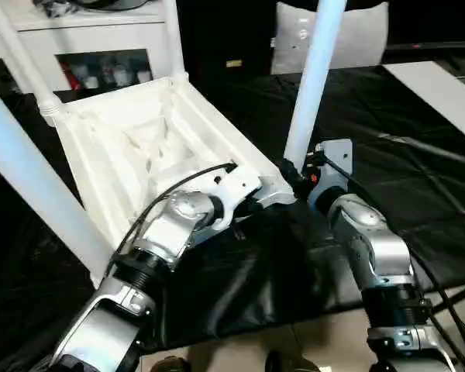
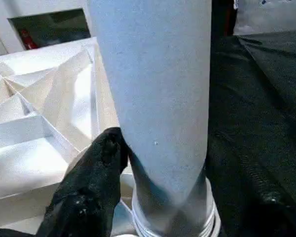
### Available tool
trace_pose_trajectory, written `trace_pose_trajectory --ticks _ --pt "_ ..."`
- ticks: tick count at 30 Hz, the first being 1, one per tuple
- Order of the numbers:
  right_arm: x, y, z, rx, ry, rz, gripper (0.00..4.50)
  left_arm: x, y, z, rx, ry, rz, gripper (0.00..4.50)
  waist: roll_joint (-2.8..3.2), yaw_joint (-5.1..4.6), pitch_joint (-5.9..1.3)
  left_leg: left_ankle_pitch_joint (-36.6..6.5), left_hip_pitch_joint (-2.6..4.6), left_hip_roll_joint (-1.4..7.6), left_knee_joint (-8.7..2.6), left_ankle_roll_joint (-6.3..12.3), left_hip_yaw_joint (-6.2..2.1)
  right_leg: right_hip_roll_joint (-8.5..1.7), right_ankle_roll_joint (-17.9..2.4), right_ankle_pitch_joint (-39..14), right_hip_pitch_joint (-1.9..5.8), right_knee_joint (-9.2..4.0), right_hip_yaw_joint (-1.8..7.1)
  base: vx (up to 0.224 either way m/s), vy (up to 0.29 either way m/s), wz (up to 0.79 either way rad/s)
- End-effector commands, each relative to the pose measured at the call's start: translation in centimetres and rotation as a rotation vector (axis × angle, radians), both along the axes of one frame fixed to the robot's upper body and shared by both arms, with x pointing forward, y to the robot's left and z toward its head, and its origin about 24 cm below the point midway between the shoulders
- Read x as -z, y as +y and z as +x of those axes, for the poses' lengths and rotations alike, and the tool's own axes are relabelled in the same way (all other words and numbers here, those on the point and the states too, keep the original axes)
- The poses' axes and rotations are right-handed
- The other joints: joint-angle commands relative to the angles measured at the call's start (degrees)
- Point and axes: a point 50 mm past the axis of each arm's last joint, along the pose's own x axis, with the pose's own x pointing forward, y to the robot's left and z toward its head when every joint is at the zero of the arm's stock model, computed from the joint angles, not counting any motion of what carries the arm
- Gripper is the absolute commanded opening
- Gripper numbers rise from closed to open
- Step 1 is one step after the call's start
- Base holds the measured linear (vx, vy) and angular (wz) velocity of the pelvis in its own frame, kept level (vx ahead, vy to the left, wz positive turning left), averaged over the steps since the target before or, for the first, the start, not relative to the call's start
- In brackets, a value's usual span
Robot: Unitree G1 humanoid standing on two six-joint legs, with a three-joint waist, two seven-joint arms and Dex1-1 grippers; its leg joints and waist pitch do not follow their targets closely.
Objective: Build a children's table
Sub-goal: Rotate leg to tighten
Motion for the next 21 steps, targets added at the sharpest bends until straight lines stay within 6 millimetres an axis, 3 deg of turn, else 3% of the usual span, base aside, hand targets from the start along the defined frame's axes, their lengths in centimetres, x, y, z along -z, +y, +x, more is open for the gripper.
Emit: trace_pose_trajectory --ticks 1,9,12,13,17,19,21 --pt "0.4 1.2 -0.9 -0.144 0.004 0.035 2.91 -1.6 -1.1 0.0 0.045 -0.098 -0.088 0.0 -0.85 0.38 -3.77 -15.3 0.36 1.04 -4.12 3.86 -0.16 -2.5 -6.7 -22.3 2.89 -4.06 2.1 0.0 0.0 0.0" --pt "-0.4 -4.5 -2.2 -0.324 -0.069 -0.087 3.53 -0.8 1.0 -1.1 0.207 -0.078 -0.092 0.0 -1.08 1.35 -4.19 -11.1 0.08 1.07 -3.68 5.92 0.21 -2.63 -7.9 -20.5 3.57 -3.66 2.14 0.0 0.0 0.0" --pt "-0.8 -5.7 -2.8 -0.44 -0.076 -0.14 3.87 -0.5 1.7 -1.8 0.303 -0.053 -0.085 0.0 -1.31 1.8 -4.13 -10.4 -0.03 0.99 -3.48 6.28 0.38 -2.69 -7.5 -23.2 3.44 -3.72 2.19 0.0 0.0 0.0" --pt "-1.0 -6.0 -3.1 -0.482 -0.081 -0.155 3.87 -0.4 2.0 -2.1 0.337 -0.049 -0.071 0.0 -1.22 2.0 -4.12 -10.7 0.27 1.15 -3.43 6.13 0.4 -2.7 -7.4 -24.0 3.12 -3.75 2.24 0.0 0.0 0.0" --pt "-1.5 -6.8 -4.0 -0.682 -0.067 -0.198 3.87 -0.2 3.2 -3.2 0.501 -0.003 -0.049 0.0 -1.41 2.28 -4.22 -11.2 0.31 1.4 -3.44 6.03 0.3 -2.71 -7.8 -24.2 3.21 -3.51 2.15 0.0 0.0 0.0" --pt "-1.5 -6.9 -4.4 -0.779 -0.049 -0.207 3.87 -0.2 3.8 -3.5 0.562 0.018 -0.031 0.0 -1.12 2.6 -4.2 -11.5 0.38 1.72 -3.49 6.17 0.29 -2.71 -8.8 -22.8 3.1 -3.19 2.26 0.0 0.0 0.0" --pt "-1.4 -6.9 -4.6 -0.855 -0.028 -0.218 3.87 -0.2 4.3 -3.8 0.612 0.03 -0.004 0.0 -1.21 2.97 -4.3 -11.8 0.66 1.9 -3.45 6.0 0.36 -2.69 -9.3 -22.2 2.92 -3.03 2.29 0.0 0.0 0.0"
